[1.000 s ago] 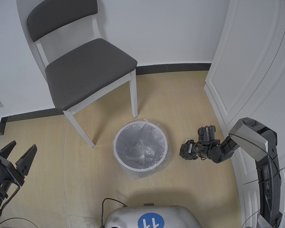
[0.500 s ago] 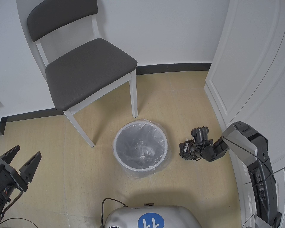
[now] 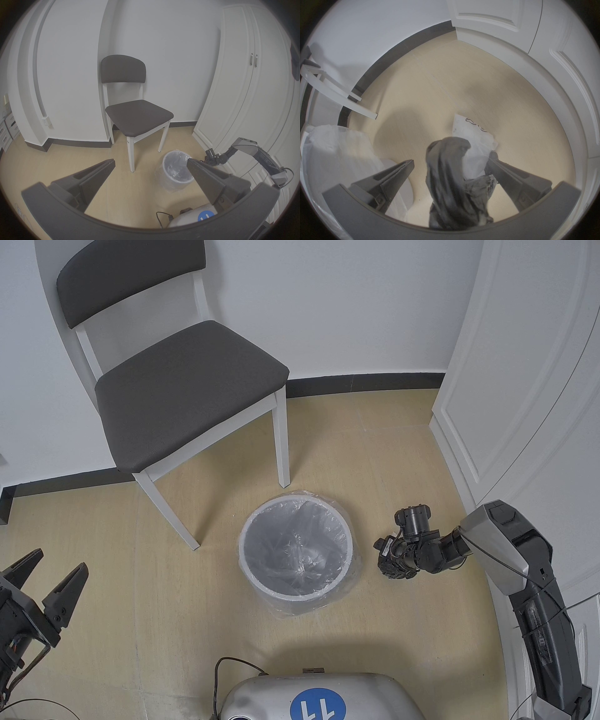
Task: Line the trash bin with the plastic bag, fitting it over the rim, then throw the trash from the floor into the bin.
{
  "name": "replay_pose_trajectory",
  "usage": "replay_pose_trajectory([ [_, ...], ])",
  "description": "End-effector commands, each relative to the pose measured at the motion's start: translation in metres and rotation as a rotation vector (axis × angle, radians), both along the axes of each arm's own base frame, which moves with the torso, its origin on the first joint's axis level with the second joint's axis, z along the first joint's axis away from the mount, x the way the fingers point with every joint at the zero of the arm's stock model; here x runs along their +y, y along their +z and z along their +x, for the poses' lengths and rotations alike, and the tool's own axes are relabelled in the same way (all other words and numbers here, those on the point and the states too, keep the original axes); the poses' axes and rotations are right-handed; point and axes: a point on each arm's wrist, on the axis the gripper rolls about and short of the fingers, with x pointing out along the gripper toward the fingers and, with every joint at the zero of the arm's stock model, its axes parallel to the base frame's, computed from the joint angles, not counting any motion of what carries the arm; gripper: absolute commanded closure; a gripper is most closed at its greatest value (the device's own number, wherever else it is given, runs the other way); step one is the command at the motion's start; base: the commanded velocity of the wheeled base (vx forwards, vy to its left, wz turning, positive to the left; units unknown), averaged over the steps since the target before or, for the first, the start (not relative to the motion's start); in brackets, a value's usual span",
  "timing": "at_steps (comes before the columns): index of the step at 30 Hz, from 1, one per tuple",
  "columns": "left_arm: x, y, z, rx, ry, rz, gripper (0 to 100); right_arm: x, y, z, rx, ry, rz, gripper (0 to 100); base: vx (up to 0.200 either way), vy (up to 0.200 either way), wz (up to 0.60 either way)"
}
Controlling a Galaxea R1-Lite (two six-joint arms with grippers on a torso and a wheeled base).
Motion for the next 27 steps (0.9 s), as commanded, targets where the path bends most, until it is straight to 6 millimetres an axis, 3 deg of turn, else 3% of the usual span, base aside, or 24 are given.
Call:
replay_pose_trajectory([
  [1, -0.0002, -0.0014, 0.0005, 0.007, 0.0, 0.003, 0, -0.001, -0.0101, 0.003, 0.014, -0.011, 0.002, 0, 0.0, 0.0, 0.0],
  [19, -0.0006, -0.0049, 0.0012, 0.023, 0.0, 0.012, 0, -0.0008, -0.0112, 0.0036, 0.06, -0.015, -0.006, 0, 0.0, 0.0, 0.0],
  [20, -0.0006, -0.0049, 0.0012, 0.023, 0.0, 0.012, 0, -0.0008, -0.0112, 0.0036, 0.06, -0.015, -0.006, 100, 0.0, 0.0, 0.0],
  [27, -0.0017, -0.0091, 0.0022, 0.043, -0.014, 0.021, 0, -0.0009, -0.0123, 0.0032, 0.066, -0.014, -0.009, 100, 0.0, 0.0, 0.0],
])
